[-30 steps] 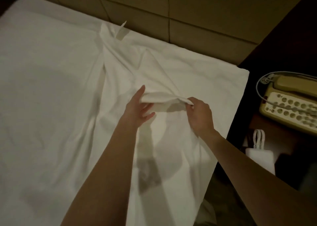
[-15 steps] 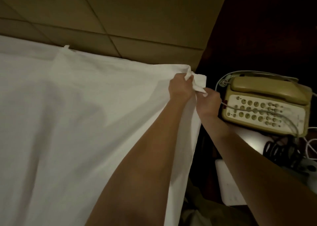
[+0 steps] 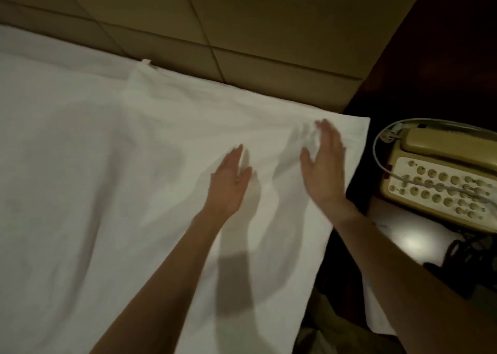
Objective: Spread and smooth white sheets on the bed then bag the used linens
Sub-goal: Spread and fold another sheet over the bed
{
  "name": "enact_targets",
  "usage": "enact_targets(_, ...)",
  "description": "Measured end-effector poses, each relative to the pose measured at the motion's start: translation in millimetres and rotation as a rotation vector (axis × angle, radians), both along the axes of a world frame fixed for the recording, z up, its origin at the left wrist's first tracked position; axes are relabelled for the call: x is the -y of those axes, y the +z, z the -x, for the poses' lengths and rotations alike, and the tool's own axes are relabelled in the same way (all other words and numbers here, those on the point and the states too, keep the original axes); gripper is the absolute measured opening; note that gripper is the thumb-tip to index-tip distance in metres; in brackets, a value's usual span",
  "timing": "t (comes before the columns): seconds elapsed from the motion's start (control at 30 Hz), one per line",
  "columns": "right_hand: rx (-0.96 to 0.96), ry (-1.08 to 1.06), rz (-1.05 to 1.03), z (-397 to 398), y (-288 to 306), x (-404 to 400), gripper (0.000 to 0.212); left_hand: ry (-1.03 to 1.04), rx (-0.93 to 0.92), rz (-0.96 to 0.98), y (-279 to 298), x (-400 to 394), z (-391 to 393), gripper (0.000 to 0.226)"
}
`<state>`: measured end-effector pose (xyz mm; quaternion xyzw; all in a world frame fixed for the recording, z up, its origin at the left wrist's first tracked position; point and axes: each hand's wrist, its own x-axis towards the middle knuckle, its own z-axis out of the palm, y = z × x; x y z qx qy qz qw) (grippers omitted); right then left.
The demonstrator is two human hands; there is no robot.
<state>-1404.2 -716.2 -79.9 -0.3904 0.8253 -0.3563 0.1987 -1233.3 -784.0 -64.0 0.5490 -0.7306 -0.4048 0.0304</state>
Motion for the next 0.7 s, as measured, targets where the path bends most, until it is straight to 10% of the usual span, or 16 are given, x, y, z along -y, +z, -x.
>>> enact_targets(0.2,-0.209,0.660,-0.411,-120,-1,20,0.055,0.221,0.319,0.052,-2,27,-161,0.057)
enact_targets(0.7,-0.403,0.886,-0.376,-273,-8,150,0.054,0.518,0.369,-0.077,-11,89,-337,0.034)
